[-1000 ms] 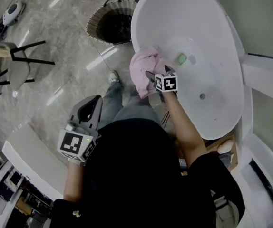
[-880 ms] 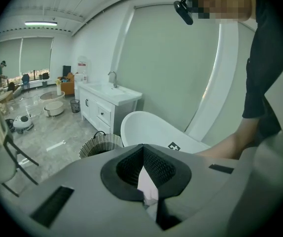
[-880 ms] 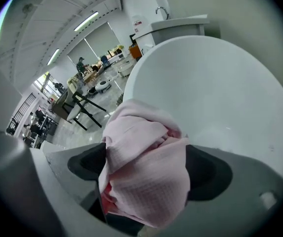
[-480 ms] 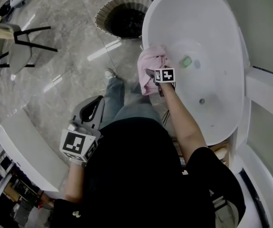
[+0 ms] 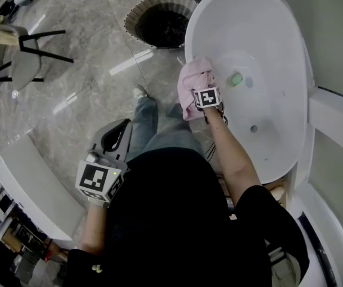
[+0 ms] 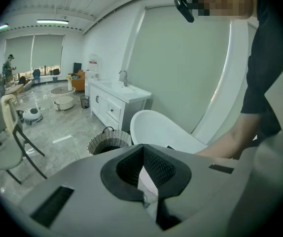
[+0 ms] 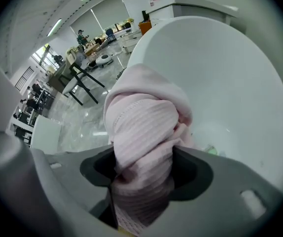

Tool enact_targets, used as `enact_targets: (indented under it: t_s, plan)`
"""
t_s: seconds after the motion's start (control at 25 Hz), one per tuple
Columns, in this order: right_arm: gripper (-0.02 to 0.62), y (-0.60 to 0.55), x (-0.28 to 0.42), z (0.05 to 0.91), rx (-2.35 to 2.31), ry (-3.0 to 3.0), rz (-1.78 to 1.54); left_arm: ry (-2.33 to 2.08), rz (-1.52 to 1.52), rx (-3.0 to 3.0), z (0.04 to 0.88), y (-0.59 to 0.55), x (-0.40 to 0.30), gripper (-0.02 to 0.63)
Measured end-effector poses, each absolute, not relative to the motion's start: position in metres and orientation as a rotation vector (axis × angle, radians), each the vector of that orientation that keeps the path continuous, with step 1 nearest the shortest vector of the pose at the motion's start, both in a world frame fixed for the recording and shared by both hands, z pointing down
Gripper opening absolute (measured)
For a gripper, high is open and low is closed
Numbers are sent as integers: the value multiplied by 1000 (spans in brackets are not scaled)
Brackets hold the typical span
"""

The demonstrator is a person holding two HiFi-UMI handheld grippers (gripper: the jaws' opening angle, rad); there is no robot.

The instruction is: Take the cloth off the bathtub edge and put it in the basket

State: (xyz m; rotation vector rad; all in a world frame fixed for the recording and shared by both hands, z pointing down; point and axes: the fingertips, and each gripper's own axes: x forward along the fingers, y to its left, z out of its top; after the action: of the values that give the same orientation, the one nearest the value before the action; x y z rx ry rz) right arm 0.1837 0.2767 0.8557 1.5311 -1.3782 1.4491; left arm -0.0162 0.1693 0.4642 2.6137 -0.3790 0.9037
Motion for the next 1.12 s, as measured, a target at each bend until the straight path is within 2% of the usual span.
enact_targets:
  t_s: [0.24,0.28,0.36,0.64,1.12]
  plan:
    - [219,278,183,835,1530,-1349,1398,-371,862,2618,459,158,-19,12]
    - [197,277,184,829,1547,-1352,1403,-370,854,2621,457,156,-20,12]
    - [110,277,182,815,1600,-1358,1433,-376,838,2622,454,151,-21,12]
    - [98,261,177,770,1672,-1391,1431,-366,771,2661,435,127,-17,12]
    - [97,179,176,609,1852,-1653,1276,-481,655,2687,403,71,-48,13]
